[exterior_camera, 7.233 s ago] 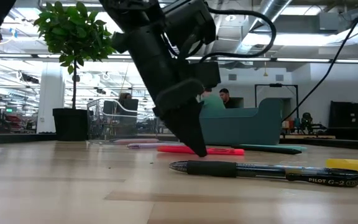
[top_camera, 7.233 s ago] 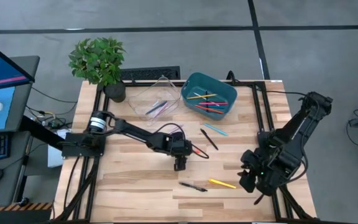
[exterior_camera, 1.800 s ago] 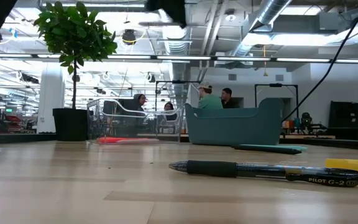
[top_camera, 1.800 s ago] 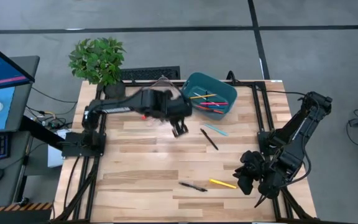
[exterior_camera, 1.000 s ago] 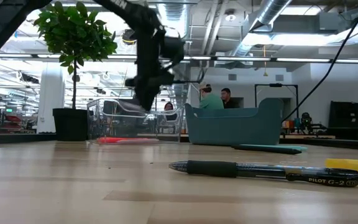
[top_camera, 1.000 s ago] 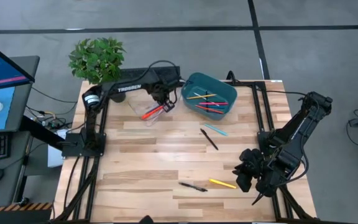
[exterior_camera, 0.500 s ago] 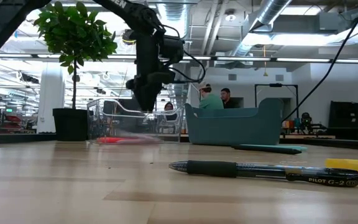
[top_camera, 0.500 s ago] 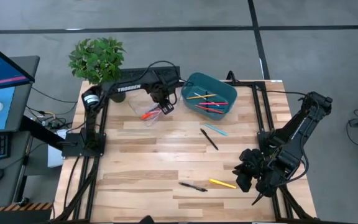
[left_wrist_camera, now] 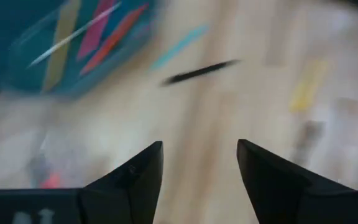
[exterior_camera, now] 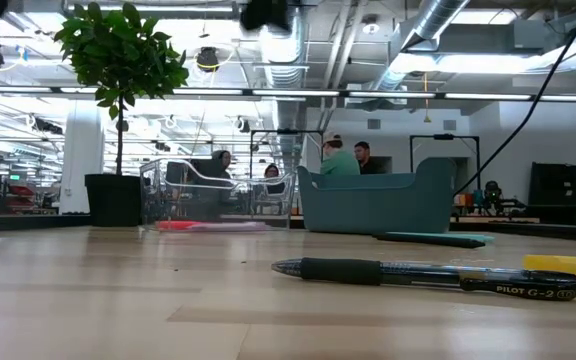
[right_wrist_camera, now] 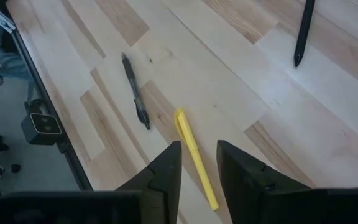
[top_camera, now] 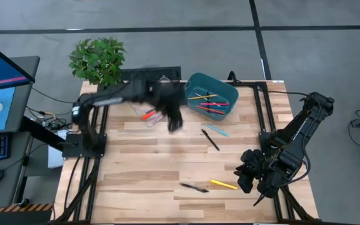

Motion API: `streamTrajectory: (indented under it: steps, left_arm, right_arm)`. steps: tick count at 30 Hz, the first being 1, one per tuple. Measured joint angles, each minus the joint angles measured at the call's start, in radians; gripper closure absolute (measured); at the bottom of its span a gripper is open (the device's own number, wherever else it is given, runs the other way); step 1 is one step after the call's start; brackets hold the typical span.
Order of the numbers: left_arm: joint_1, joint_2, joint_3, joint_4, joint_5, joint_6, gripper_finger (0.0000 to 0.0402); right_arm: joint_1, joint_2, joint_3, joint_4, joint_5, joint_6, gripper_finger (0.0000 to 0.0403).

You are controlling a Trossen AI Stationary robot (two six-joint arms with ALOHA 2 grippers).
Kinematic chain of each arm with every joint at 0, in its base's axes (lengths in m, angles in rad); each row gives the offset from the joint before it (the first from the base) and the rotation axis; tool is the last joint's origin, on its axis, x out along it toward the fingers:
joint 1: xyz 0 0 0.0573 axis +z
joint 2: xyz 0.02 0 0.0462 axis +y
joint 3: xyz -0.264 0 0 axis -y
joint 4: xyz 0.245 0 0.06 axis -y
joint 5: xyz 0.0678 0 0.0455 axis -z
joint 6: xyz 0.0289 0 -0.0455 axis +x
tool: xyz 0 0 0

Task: Sort pens & pencils
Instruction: Put the bottom black pen into the transparent bin

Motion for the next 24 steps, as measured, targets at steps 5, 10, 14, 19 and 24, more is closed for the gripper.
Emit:
streamTrajectory:
  steps: [5, 10, 14, 19, 24]
  left_arm:
    - [-0.316, -0.031, 0.002, 0.132, -0.111, -0.054, 0.0213]
    - [-0.559, 0.041, -0.051, 0.319, -0.363, -0.056, 0.0209]
    - [-0.623, 0.130, -0.099, 0.455, -0.342, -0.021, 0.0193]
    - [-0.602, 0.277, -0.104, 0.504, -0.278, 0.045, 0.0164]
    - [-0.533, 0.395, -0.104, 0.504, -0.174, 0.074, 0.0142]
  right_arm:
    - [0.000, 0.000, 0.000, 0.000, 0.000, 0.000, 0.0280]
    - [0.000, 0.000, 0.000, 0.002, 0.000, 0.000, 0.0280]
    - [0.000, 0.000, 0.000, 0.003, 0.000, 0.000, 0.0280]
    - [0.000, 0.000, 0.000, 0.001, -0.002, 0.000, 0.0280]
    - [0.000, 0.000, 0.000, 0.002, -0.003, 0.024, 0.0280]
